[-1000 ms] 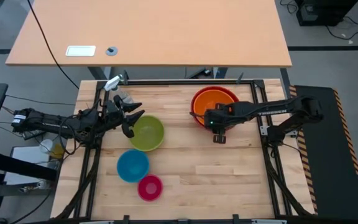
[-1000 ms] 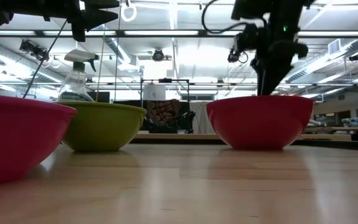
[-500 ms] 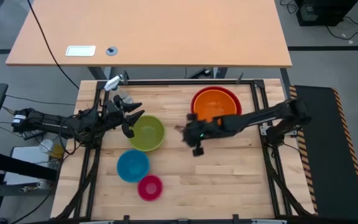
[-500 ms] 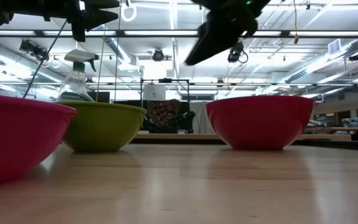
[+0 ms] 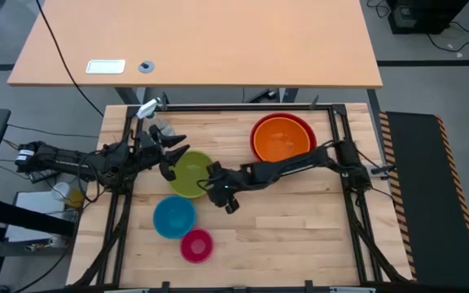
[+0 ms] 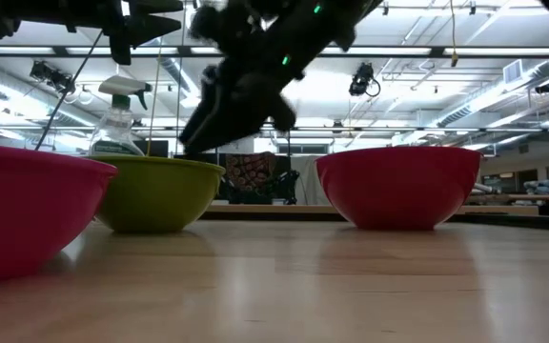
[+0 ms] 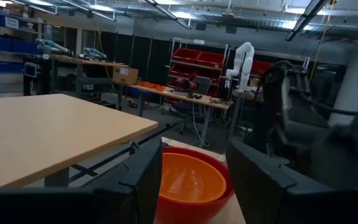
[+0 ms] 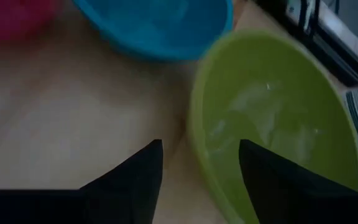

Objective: Nest bowls inside each other
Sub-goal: Stack the green bowl on top of the orange bowl

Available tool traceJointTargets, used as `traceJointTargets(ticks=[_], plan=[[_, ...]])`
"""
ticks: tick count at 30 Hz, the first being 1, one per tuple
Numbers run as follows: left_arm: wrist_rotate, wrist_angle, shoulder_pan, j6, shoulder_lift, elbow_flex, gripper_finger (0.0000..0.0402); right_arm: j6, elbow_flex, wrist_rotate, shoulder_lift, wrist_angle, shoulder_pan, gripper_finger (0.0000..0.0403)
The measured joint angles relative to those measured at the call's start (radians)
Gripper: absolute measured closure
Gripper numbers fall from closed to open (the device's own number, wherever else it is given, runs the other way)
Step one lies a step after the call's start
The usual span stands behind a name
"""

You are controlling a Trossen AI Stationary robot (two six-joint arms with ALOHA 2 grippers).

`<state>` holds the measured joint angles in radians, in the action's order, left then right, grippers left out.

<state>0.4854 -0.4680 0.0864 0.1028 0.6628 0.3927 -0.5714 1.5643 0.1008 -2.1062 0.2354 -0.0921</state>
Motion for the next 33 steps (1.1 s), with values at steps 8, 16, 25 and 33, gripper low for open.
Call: traceJointTargets(ticks=[8, 16, 25, 33], plan=[[0.0, 0.025, 0.008, -0.011, 0.0, 0.001, 0.0221, -0.076, 0.036, 0.097, -0.069, 0.019, 0.026, 0.0255], [0.049, 0.128, -0.057, 0.024, 0.027, 0.001, 0.0221, -0.061, 0.036, 0.088, -0.061, 0.047, 0.037, 0.0364], [0.053, 0.128, -0.09, 0.041, 0.058, 0.001, 0.0221, -0.089, 0.036, 0.229, -0.031, 0.125, 0.016, 0.0366], [0.052, 0.228, -0.079, 0.036, 0.079, 0.069, 0.022, -0.087, 0.036, 0.393, 0.078, 0.219, 0.006, 0.0367]])
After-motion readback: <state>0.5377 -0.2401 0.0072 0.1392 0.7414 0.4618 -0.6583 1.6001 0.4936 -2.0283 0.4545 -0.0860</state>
